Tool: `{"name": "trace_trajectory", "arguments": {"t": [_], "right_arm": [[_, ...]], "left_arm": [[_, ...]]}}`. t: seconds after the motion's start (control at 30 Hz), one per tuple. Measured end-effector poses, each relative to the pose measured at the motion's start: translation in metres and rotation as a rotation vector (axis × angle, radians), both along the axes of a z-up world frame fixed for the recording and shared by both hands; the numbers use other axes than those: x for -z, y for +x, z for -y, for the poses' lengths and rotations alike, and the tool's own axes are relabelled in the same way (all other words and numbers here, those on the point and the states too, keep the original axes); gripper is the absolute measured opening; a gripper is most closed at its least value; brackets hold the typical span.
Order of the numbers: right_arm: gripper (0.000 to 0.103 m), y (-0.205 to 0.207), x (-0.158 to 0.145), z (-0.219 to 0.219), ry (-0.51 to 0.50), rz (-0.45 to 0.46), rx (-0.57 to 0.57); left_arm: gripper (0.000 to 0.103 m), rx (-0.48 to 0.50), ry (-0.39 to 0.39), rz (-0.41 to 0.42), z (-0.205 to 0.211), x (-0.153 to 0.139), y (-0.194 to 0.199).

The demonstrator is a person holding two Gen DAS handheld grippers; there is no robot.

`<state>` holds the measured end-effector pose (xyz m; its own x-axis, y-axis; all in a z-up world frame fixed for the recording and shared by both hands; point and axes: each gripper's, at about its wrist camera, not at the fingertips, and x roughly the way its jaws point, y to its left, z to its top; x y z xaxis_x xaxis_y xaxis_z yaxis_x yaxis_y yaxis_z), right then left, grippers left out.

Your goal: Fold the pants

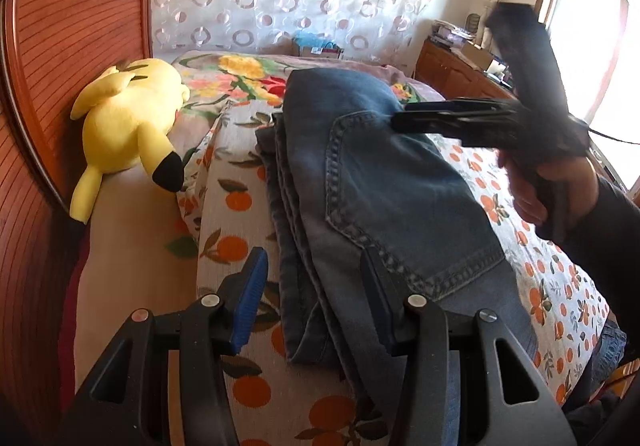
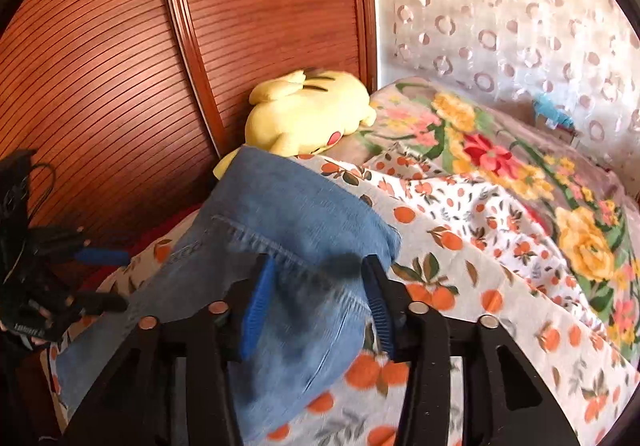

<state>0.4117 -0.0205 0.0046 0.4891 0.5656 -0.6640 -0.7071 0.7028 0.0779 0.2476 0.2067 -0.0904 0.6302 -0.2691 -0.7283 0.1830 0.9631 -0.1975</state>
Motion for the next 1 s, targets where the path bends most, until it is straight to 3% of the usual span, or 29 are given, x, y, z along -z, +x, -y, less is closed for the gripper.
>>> {"name": "trace_trajectory", "arguments": {"t": [0.43,0.63,0.83,1.0], "right_arm": [[0.066,0.009,0.012,0.008,0.021,-0.004,0.025],[0.071,0.019,0.017,0.004,0.038,-0.065,0.027],[0.082,0.041,0.027,0.007,0.086,-0.153,0.044],[0.082,0.052,0.035,0.006,0.126,-0.197,0.029]], "left_arm": [[0.049,-0.063,-0.050,-0.074,0.004,0.013,-0.024],[0.050,-0.086,-0.101,-0.101,-0.001,0.026,-0.024],[0.050,-0.075,-0.090,-0.105,0.003,0.026,-0.023],[0.050,-0.078,-0.091,-0.098,0.004,0.025,-0.025]]}}
